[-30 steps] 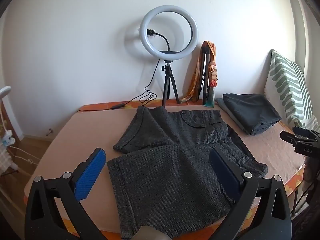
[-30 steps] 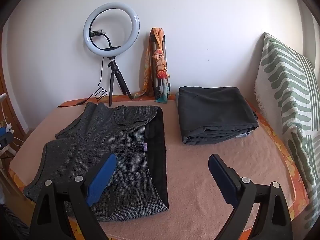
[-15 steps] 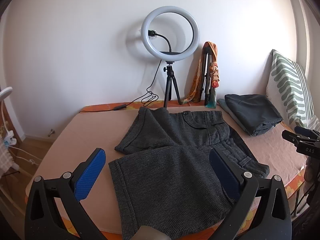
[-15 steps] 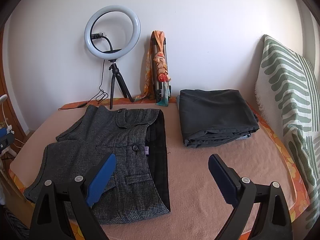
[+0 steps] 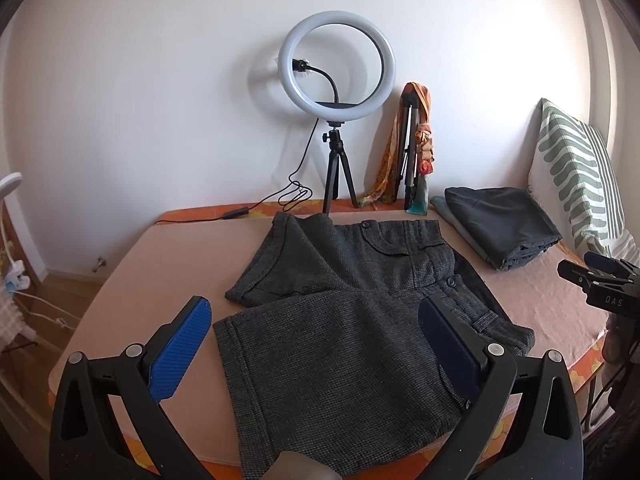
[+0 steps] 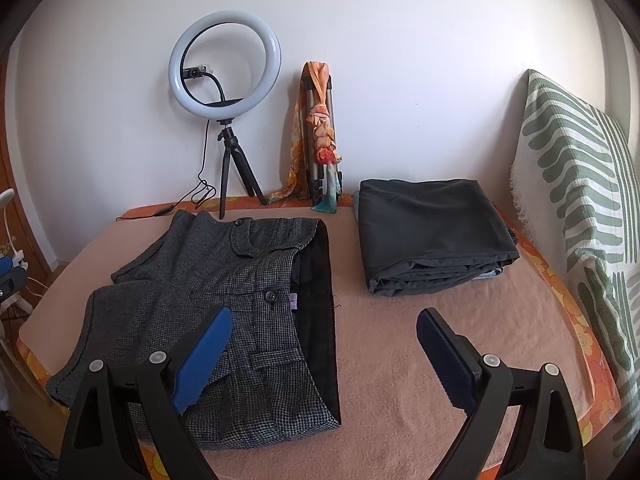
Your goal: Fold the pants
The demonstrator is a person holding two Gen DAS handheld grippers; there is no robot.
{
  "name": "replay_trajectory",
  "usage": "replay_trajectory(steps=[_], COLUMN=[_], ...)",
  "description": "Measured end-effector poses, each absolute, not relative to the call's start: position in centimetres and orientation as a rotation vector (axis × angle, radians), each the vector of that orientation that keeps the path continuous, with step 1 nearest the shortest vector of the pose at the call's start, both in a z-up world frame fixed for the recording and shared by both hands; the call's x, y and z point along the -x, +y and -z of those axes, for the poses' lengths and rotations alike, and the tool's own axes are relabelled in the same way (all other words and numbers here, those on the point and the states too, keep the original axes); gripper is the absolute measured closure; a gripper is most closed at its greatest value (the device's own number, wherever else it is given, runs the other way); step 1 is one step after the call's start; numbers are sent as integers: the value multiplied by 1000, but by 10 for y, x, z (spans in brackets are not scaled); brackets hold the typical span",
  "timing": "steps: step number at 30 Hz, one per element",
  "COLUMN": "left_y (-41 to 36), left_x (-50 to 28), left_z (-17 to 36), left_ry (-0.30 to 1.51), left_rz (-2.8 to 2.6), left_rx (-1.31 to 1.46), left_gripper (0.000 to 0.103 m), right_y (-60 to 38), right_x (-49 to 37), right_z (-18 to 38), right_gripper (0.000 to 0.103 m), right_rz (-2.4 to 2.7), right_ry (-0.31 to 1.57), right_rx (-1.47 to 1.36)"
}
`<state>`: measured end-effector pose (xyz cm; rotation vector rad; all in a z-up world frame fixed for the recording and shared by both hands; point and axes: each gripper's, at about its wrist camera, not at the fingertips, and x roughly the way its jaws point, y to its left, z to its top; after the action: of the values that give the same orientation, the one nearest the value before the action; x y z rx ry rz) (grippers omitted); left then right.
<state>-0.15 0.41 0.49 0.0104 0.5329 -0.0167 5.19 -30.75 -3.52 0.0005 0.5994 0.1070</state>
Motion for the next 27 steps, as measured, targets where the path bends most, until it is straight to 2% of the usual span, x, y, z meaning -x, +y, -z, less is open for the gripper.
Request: replay_trajectory(steps=[27], left_y=[0], left_x=[2], left_z=[-2], left_ry=[536], left_rz=[19], left_rx=[-26], left_gripper=[0], right_y=[-304], right_x=[-52], right_z=[34], right_gripper=[9], right_rz=[-115], right_ry=[591], right_rx=[-4])
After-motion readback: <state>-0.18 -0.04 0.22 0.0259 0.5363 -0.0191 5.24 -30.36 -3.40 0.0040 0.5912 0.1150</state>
